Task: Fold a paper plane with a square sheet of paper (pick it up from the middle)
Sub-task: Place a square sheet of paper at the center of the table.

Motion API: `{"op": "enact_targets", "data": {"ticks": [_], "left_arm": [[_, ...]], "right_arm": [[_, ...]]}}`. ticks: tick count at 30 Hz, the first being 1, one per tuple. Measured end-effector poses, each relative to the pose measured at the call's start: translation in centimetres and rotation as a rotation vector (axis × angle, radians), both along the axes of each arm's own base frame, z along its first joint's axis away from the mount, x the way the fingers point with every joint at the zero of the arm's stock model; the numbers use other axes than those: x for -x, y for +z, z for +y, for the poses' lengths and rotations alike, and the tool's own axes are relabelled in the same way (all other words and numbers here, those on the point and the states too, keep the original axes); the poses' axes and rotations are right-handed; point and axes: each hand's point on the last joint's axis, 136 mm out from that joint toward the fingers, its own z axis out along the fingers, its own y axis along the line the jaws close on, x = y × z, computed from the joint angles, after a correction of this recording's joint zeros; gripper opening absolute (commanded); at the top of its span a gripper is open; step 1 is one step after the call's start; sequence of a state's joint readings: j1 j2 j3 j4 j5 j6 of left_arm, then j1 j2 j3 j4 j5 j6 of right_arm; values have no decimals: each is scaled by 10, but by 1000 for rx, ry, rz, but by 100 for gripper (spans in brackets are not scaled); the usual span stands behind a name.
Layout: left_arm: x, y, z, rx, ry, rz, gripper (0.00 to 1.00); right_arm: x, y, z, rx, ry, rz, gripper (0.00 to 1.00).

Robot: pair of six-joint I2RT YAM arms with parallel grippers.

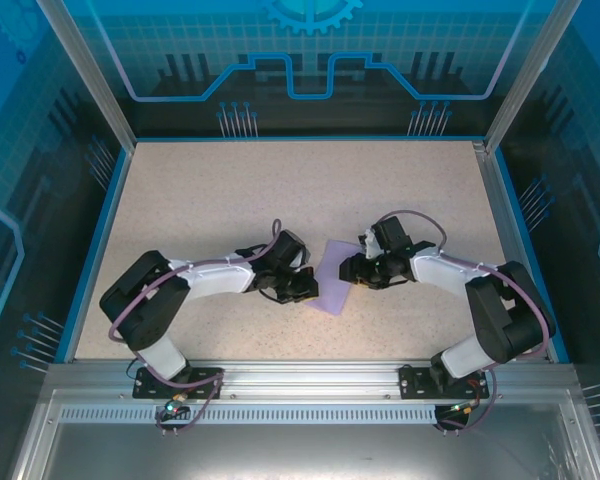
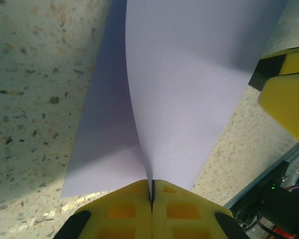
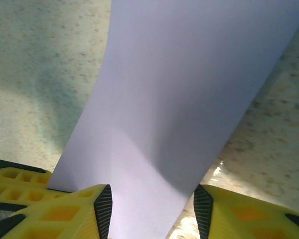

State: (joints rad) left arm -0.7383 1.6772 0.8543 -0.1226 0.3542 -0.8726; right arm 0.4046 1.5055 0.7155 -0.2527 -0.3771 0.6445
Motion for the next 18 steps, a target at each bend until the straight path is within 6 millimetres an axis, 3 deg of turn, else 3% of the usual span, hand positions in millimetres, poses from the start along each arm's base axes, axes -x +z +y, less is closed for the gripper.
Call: {"op": "enact_targets", "data": {"ticks": [5, 18], "left_arm": [[2, 0, -5, -9, -16, -6, 6], [-3, 6, -21, -12, -43, -26, 6]], "right_arm": [[-4, -1, -15, 41, -19, -5, 51], [-14, -10, -23, 65, -22, 2, 54]]}}
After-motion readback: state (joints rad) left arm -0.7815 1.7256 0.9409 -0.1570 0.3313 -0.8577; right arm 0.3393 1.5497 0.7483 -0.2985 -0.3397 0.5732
